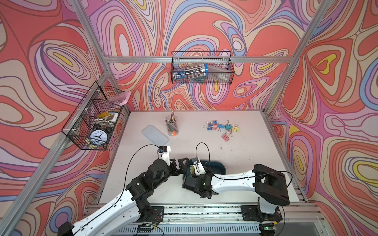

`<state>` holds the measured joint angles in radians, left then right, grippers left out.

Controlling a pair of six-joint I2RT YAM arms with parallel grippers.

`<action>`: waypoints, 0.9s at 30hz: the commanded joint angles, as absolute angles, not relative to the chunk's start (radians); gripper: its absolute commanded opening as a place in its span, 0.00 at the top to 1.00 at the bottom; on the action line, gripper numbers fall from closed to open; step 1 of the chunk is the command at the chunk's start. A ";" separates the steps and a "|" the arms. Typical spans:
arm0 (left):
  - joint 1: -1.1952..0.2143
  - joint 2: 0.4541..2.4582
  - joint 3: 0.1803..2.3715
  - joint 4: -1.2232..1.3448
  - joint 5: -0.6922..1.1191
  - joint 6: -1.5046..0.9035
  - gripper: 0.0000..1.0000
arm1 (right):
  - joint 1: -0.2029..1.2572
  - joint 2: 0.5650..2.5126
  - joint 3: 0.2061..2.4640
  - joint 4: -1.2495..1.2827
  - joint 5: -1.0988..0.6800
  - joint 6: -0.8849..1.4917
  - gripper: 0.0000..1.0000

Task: Put the binder clips in the storage box
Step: Place the binder clip in the storage box, then pick up the binder clip at the center of the board.

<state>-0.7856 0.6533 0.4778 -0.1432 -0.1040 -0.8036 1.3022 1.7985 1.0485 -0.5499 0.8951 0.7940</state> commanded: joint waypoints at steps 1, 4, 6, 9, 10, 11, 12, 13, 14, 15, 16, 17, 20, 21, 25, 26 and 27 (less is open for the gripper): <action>-0.781 0.652 0.497 -0.159 -0.104 -0.793 0.01 | 1.301 1.820 1.029 -0.521 0.855 0.799 0.59; -0.781 0.646 0.496 -0.164 -0.109 -0.793 0.01 | 1.303 1.791 1.025 -0.510 0.832 0.781 0.53; -0.781 0.643 0.495 -0.166 -0.110 -0.795 0.01 | 1.305 1.778 1.028 -0.511 0.815 0.767 0.50; -0.781 0.643 0.495 -0.164 -0.111 -0.795 0.01 | 1.305 1.691 1.022 -0.505 0.795 0.744 0.42; -0.781 0.644 0.495 -0.163 -0.110 -0.795 0.01 | 1.305 1.664 1.020 -0.503 0.792 0.738 0.40; -0.781 0.644 0.495 -0.161 -0.110 -0.795 0.01 | 1.305 1.638 1.019 -0.502 0.793 0.734 0.39; -0.781 0.646 0.495 -0.160 -0.110 -0.795 0.01 | 1.305 1.609 1.016 -0.495 0.796 0.726 0.37; -0.781 0.646 0.495 -0.158 -0.110 -0.795 0.01 | 1.305 1.573 1.015 -0.485 0.801 0.711 0.35; -0.781 0.647 0.495 -0.158 -0.110 -0.795 0.01 | 1.305 1.545 1.014 -0.475 0.808 0.694 0.33; -0.780 0.647 0.495 -0.157 -0.109 -0.795 0.01 | 1.303 1.510 1.016 -0.460 0.818 0.672 0.31; -0.781 0.649 0.495 -0.155 -0.108 -0.795 0.01 | 1.298 1.480 1.018 -0.446 0.827 0.647 0.29; -0.781 0.649 0.495 -0.153 -0.107 -0.795 0.01 | 1.285 1.455 1.025 -0.442 0.823 0.629 0.29; -0.781 0.649 0.499 -0.155 -0.107 -0.793 0.01 | 1.176 1.398 1.064 -0.462 0.736 0.589 0.28; -0.781 0.648 0.500 -0.155 -0.108 -0.793 0.01 | 1.119 1.385 1.076 -0.470 0.692 0.577 0.28; -0.781 0.647 0.499 -0.153 -0.109 -0.795 0.01 | 0.852 1.377 1.128 -0.484 0.487 0.525 0.29; -0.781 0.647 0.500 -0.155 -0.106 -0.795 0.01 | 0.785 1.389 1.143 -0.490 0.431 0.516 0.29; -0.780 0.647 0.501 -0.156 -0.104 -0.795 0.01 | 0.712 1.406 1.159 -0.490 0.380 0.503 0.29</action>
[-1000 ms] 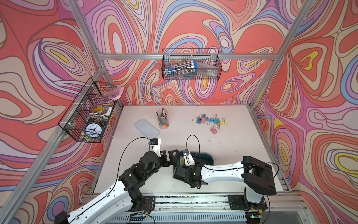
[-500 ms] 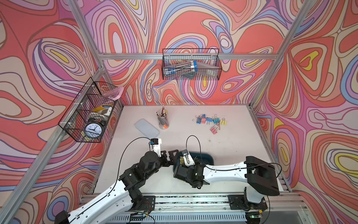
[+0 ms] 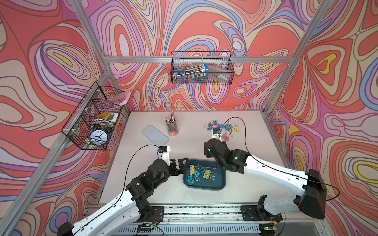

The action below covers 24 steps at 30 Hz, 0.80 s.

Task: Put the binder clips in the storage box
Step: Pick up the binder clip at the center of the board.

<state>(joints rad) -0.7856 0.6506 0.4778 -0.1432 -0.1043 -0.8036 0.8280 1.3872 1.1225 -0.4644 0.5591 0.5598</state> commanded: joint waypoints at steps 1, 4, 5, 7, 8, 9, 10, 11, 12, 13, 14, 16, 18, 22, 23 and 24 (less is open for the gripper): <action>-0.781 0.647 0.502 -0.159 -0.103 -0.795 0.01 | 0.640 1.428 1.173 -0.483 0.319 0.492 0.29; -0.781 0.644 0.502 -0.167 -0.101 -0.797 0.01 | 0.427 1.506 1.195 -0.424 0.079 0.499 0.29; -0.781 0.643 0.503 -0.169 -0.100 -0.798 0.01 | 0.374 1.534 1.202 -0.407 0.024 0.506 0.29; -0.781 0.640 0.506 -0.177 -0.095 -0.801 0.01 | 0.281 1.602 1.221 -0.369 -0.042 0.509 0.29; -0.781 0.637 0.506 -0.182 -0.092 -0.804 0.01 | 0.253 1.630 1.231 -0.358 -0.053 0.509 0.29; -0.781 0.634 0.506 -0.186 -0.092 -0.807 0.01 | 0.224 1.664 1.244 -0.351 -0.062 0.508 0.30; -0.781 0.629 0.506 -0.190 -0.094 -0.810 0.01 | 0.199 1.695 1.257 -0.340 -0.075 0.511 0.29; -0.781 0.624 0.504 -0.193 -0.094 -0.813 0.01 | 0.179 1.719 1.265 -0.330 -0.087 0.516 0.30; -0.781 0.618 0.501 -0.195 -0.095 -0.815 0.01 | 0.160 1.746 1.270 -0.311 -0.101 0.520 0.30; -0.781 0.611 0.497 -0.195 -0.097 -0.817 0.01 | 0.146 1.764 1.270 -0.290 -0.112 0.519 0.30; -0.781 0.604 0.494 -0.196 -0.100 -0.819 0.01 | 0.131 1.801 1.274 -0.272 -0.119 0.518 0.30; -0.781 0.593 0.493 -0.206 -0.104 -0.819 0.01 | 0.120 1.854 1.296 -0.259 -0.132 0.494 0.31; -0.781 0.582 0.494 -0.219 -0.111 -0.819 0.01 | 0.113 1.909 1.324 -0.268 -0.133 0.482 0.33; -0.781 0.566 0.493 -0.237 -0.119 -0.819 0.01 | 0.105 1.959 1.334 -0.259 -0.173 0.484 0.46; -0.781 0.562 0.494 -0.240 -0.120 -0.819 0.01 | 0.105 1.959 1.325 -0.248 -0.171 0.483 0.48; -0.781 0.557 0.493 -0.243 -0.121 -0.820 0.01 | 0.104 1.955 1.313 -0.233 -0.164 0.481 0.52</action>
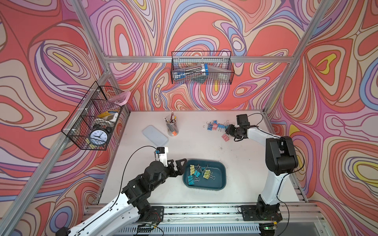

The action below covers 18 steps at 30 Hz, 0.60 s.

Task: Put the binder clips in the storage box
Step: Pick up the binder clip at the center of the board.

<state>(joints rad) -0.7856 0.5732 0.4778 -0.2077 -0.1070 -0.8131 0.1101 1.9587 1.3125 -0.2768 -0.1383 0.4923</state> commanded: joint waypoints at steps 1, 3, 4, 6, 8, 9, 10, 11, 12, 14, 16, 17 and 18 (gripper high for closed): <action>-0.781 0.555 0.491 -0.245 -0.121 -0.821 0.01 | 0.103 1.951 1.301 -0.221 -0.160 0.480 0.55; -0.781 0.551 0.487 -0.245 -0.123 -0.822 0.01 | 0.099 1.950 1.284 -0.201 -0.167 0.476 0.63; -0.781 0.550 0.487 -0.247 -0.123 -0.821 0.01 | 0.098 1.950 1.283 -0.201 -0.175 0.472 0.66; -0.781 0.552 0.487 -0.244 -0.124 -0.821 0.01 | 0.098 1.948 1.279 -0.206 -0.200 0.462 0.75; -0.781 0.555 0.487 -0.242 -0.123 -0.819 0.01 | 0.097 1.936 1.265 -0.201 -0.213 0.464 0.81; -0.781 0.556 0.489 -0.239 -0.123 -0.818 0.01 | 0.098 1.927 1.254 -0.194 -0.220 0.468 0.85; -0.781 0.557 0.489 -0.238 -0.123 -0.816 0.01 | 0.098 1.916 1.246 -0.188 -0.228 0.472 0.88; -0.781 0.558 0.489 -0.236 -0.123 -0.815 0.01 | 0.098 1.905 1.236 -0.182 -0.239 0.474 0.90; -0.781 0.558 0.489 -0.236 -0.124 -0.812 0.01 | 0.098 1.890 1.229 -0.180 -0.249 0.478 0.92; -0.781 0.555 0.489 -0.235 -0.126 -0.808 0.01 | 0.098 1.857 1.212 -0.176 -0.269 0.486 0.95; -0.781 0.552 0.489 -0.229 -0.123 -0.804 0.01 | 0.098 1.819 1.196 -0.175 -0.290 0.492 1.00; -0.781 0.552 0.489 -0.227 -0.123 -0.802 0.01 | 0.098 1.790 1.184 -0.178 -0.297 0.499 1.00; -0.781 0.554 0.489 -0.226 -0.125 -0.800 0.01 | 0.098 1.778 1.174 -0.180 -0.301 0.505 1.00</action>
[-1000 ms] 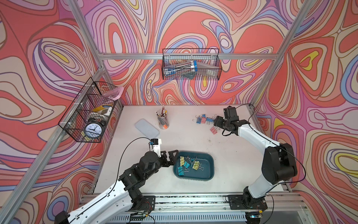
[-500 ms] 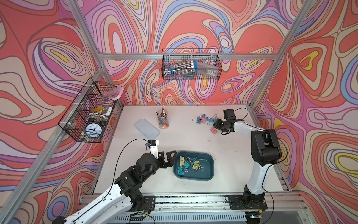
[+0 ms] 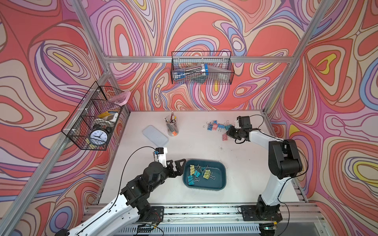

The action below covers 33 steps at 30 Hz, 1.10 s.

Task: Put the binder clips in the storage box
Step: Pick up the binder clip at the center of the board, then place the binder clip in the storage box.

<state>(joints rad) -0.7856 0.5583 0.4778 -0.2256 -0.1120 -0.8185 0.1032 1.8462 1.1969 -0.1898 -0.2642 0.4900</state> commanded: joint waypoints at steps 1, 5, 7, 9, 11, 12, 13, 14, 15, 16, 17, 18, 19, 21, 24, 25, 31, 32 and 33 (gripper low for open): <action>-0.781 0.555 0.489 -0.224 -0.124 -0.798 0.01 | 0.100 1.727 1.160 -0.182 -0.306 0.513 1.00; -0.781 0.566 0.489 -0.206 -0.126 -0.793 0.01 | 0.103 1.585 1.089 -0.186 -0.340 0.560 1.00; -0.781 0.573 0.489 -0.191 -0.121 -0.793 0.01 | 0.113 1.503 1.047 -0.197 -0.348 0.587 1.00; -0.781 0.583 0.487 -0.178 -0.119 -0.792 0.01 | 0.128 1.416 1.013 -0.224 -0.348 0.613 1.00; -0.781 0.595 0.484 -0.159 -0.114 -0.790 0.01 | 0.158 1.316 0.976 -0.261 -0.346 0.655 1.00; -0.781 0.602 0.483 -0.151 -0.113 -0.789 0.01 | 0.179 1.270 0.960 -0.278 -0.339 0.675 1.00; -0.781 0.610 0.484 -0.142 -0.110 -0.787 0.01 | 0.211 1.217 0.945 -0.304 -0.321 0.698 1.00; -0.781 0.616 0.486 -0.135 -0.107 -0.785 0.01 | 0.250 1.167 0.930 -0.331 -0.295 0.722 1.00; -0.781 0.624 0.486 -0.129 -0.104 -0.783 0.01 | 0.290 1.126 0.919 -0.356 -0.273 0.744 1.00; -0.781 0.631 0.488 -0.124 -0.101 -0.781 0.01 | 0.341 1.083 0.908 -0.384 -0.241 0.770 1.00; -0.781 0.639 0.489 -0.116 -0.099 -0.779 0.01 | 0.392 1.045 0.895 -0.414 -0.207 0.804 1.00; -0.781 0.645 0.486 -0.110 -0.098 -0.779 0.01 | 0.436 1.017 0.884 -0.437 -0.181 0.837 1.00; -0.781 0.651 0.487 -0.102 -0.095 -0.778 0.01 | 0.489 0.989 0.870 -0.456 -0.151 0.877 1.00; -0.780 0.664 0.486 -0.090 -0.091 -0.776 0.01 | 0.602 0.950 0.845 -0.487 -0.068 0.953 1.00; -0.781 0.676 0.480 -0.071 -0.082 -0.780 0.01 | 0.774 0.942 0.815 -0.498 0.038 1.050 1.00; -0.781 0.679 0.477 -0.064 -0.079 -0.782 0.01 | 0.828 0.957 0.808 -0.493 0.068 1.077 1.00; -0.781 0.681 0.476 -0.071 -0.066 -0.782 0.01 | 1.022 1.145 0.789 -0.422 0.166 1.138 1.00; -0.781 0.677 0.476 -0.077 -0.067 -0.782 0.01 | 1.042 1.176 0.788 -0.406 0.179 1.143 1.00; -0.781 0.672 0.476 -0.084 -0.069 -0.783 0.01 | 1.062 1.210 0.787 -0.393 0.194 1.146 1.00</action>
<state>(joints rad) -0.7856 0.6827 0.4774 -0.0952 -0.0799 -0.7990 1.0229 1.1584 0.8051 -0.4377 0.1017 1.0969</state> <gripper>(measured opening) 0.991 0.041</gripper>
